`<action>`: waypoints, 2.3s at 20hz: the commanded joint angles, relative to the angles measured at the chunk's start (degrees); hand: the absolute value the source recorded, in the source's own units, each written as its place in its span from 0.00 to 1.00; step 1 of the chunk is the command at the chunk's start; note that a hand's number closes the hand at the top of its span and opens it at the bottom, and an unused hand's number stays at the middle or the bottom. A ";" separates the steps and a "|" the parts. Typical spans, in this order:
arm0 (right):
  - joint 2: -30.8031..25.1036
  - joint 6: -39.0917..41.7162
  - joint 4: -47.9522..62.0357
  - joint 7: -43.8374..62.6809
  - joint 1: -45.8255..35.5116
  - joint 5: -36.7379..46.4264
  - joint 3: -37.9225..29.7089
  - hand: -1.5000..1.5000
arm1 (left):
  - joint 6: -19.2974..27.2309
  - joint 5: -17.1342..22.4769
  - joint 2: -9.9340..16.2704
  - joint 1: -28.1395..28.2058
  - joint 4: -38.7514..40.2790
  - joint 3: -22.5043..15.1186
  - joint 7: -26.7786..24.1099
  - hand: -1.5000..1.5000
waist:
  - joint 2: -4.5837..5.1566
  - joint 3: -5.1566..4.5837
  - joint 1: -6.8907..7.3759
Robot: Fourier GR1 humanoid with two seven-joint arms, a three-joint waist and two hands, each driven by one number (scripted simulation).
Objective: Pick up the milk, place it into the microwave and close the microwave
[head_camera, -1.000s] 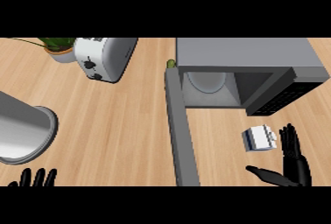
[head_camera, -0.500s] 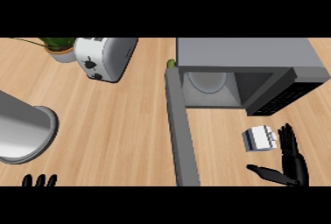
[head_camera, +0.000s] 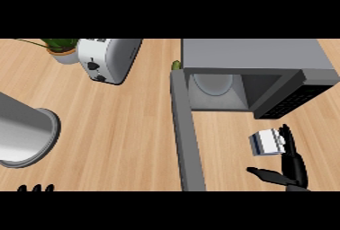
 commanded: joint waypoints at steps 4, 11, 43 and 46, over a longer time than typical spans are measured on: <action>0.42 0.02 3.03 -0.22 -6.05 -1.82 -0.90 0.00 | 0.74 -0.45 -0.65 -1.26 2.15 -0.58 -0.83 0.00 | -0.04 -0.03 -0.12; -1.01 -10.31 5.71 -3.54 -7.53 -0.34 -2.36 1.00 | -0.01 0.32 0.13 -2.26 2.90 0.94 -1.77 0.00 | 0.17 0.01 0.26; 5.05 -8.90 -2.58 -2.00 -13.74 1.33 1.81 1.00 | -2.90 4.22 3.31 3.31 -0.40 1.81 -2.45 0.00 | -0.81 -0.23 -1.16; 5.39 -6.90 -8.44 1.81 -11.25 0.32 3.06 1.00 | -0.90 -0.31 1.23 3.76 -0.19 -3.64 -2.43 0.00 | -0.76 -0.21 -1.70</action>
